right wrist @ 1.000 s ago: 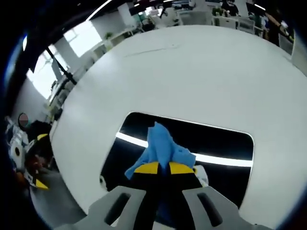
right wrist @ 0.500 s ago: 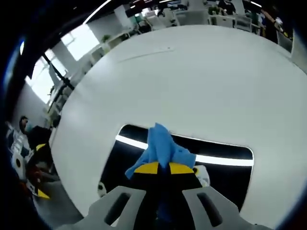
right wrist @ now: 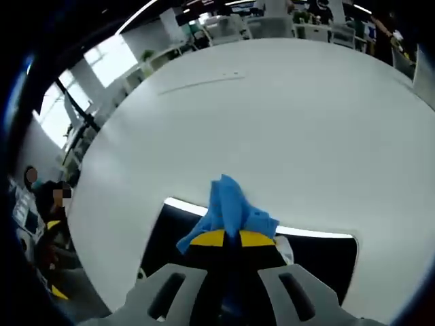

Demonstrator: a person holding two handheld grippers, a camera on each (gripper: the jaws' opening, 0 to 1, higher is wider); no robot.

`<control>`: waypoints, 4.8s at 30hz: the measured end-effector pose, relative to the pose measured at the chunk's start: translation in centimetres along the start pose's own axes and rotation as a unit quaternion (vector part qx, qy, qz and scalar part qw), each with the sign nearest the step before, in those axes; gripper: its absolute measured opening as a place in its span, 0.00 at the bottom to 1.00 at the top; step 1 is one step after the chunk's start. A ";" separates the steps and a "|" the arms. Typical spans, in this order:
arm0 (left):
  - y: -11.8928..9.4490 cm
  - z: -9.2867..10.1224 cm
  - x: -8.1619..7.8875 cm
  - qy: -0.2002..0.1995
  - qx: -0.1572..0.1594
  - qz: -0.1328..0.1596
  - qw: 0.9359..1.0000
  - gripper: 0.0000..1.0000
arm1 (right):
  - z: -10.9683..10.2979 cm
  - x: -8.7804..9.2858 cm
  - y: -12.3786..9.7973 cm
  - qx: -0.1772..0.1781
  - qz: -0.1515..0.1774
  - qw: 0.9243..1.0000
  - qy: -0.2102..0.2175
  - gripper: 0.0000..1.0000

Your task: Wipe the mirror surface with the cleaning cloth until all visible marks leave the cleaned area.

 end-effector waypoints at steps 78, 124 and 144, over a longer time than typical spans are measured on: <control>0.0 -0.3 0.5 0.018 -0.013 -0.020 1.000 0.99 | 2.6 4.3 -4.1 0.039 0.042 0.998 -0.032 0.01; 0.1 -0.2 0.6 0.018 -0.013 -0.025 0.999 0.99 | -0.2 11.4 -8.6 -0.009 0.049 0.999 0.022 0.01; 0.1 -0.3 0.6 0.019 -0.014 -0.026 0.999 0.99 | 0.8 11.6 -9.0 -0.015 0.051 0.998 0.021 0.01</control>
Point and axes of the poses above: the point that each gripper's makers call its tool centre point, and the gripper's own axes: y roughly forward along the fingers, z roughly to its right, x roughly out of its underside, the point moved 6 cm from there along -y, roughly backward along the fingers, and after that the axes turned 6 degrees about z, right-handed, at the moved point
